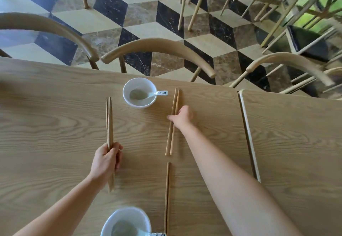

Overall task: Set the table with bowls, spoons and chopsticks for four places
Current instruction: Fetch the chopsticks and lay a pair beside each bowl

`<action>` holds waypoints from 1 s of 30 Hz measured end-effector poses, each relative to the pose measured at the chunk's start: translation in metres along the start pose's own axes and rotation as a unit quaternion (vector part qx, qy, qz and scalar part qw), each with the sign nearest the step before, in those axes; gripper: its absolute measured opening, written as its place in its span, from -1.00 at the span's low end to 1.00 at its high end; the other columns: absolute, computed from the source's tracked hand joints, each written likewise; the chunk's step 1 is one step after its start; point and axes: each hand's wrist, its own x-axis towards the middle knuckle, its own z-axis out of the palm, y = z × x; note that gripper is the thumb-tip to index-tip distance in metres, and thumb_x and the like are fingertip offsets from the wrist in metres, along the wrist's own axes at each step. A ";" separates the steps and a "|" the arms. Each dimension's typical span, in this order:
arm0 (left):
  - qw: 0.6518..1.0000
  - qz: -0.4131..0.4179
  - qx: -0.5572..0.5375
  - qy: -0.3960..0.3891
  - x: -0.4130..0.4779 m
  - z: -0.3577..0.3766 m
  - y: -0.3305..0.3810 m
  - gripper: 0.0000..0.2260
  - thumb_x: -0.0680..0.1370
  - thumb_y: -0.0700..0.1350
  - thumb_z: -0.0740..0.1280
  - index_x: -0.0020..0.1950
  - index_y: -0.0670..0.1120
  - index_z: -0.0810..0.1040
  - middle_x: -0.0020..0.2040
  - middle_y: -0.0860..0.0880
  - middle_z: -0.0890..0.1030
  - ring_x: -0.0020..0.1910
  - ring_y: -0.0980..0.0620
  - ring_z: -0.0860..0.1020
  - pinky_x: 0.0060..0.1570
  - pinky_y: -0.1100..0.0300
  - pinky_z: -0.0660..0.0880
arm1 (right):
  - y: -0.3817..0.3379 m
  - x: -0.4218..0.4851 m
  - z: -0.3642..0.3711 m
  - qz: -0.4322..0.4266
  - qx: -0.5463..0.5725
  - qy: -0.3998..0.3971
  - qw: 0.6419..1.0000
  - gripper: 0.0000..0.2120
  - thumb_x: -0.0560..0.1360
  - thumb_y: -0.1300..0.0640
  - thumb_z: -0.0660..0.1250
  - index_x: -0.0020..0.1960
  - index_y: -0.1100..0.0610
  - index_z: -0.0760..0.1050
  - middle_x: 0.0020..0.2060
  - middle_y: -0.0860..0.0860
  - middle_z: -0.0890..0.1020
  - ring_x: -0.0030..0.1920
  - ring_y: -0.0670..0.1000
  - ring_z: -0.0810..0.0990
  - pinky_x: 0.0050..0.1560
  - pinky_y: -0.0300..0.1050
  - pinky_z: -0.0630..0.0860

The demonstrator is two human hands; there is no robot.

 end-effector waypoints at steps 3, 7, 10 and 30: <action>0.999 -0.027 -0.031 0.004 0.001 -0.001 0.001 -0.80 0.63 -0.26 0.16 -0.17 -0.16 0.46 -0.41 -0.11 0.43 -0.59 0.01 0.33 -0.60 0.27 0.25 | 0.002 -0.010 0.003 -0.038 -0.055 0.018 0.998 -0.73 0.39 0.12 0.52 -0.02 0.21 0.53 -0.08 0.08 0.61 -0.02 0.10 0.60 -0.03 -0.06 0.57; 0.998 -0.035 -0.044 -0.005 0.002 -0.005 0.001 -0.80 0.65 -0.24 0.16 -0.15 -0.17 0.47 -0.43 -0.10 0.44 -0.60 0.01 0.34 -0.62 0.25 0.26 | -0.002 -0.017 0.011 -0.048 -0.058 0.037 0.996 -0.81 0.39 0.22 0.46 -0.01 0.20 0.57 -0.03 0.16 0.65 -0.02 0.18 0.66 -0.03 0.03 0.64; 0.997 -0.042 -0.066 -0.008 0.003 -0.007 0.000 -0.80 0.66 -0.22 0.17 -0.13 -0.18 0.47 -0.44 -0.09 0.44 -0.60 0.02 0.35 -0.62 0.24 0.28 | -0.003 -0.015 0.011 -0.050 -0.069 0.041 0.996 -0.79 0.40 0.22 0.46 0.03 0.18 0.59 -0.02 0.14 0.64 -0.01 0.17 0.65 -0.03 0.02 0.64; 0.999 -0.018 -0.049 0.004 -0.003 -0.001 0.006 -0.81 0.66 -0.24 0.16 -0.14 -0.20 0.44 -0.41 -0.15 0.44 -0.64 0.04 0.38 -0.64 0.26 0.31 | 0.004 -0.025 0.010 -0.055 -0.065 0.022 0.996 -0.82 0.39 0.24 0.46 -0.01 0.23 0.62 -0.03 0.17 0.67 0.00 0.18 0.66 -0.02 0.00 0.64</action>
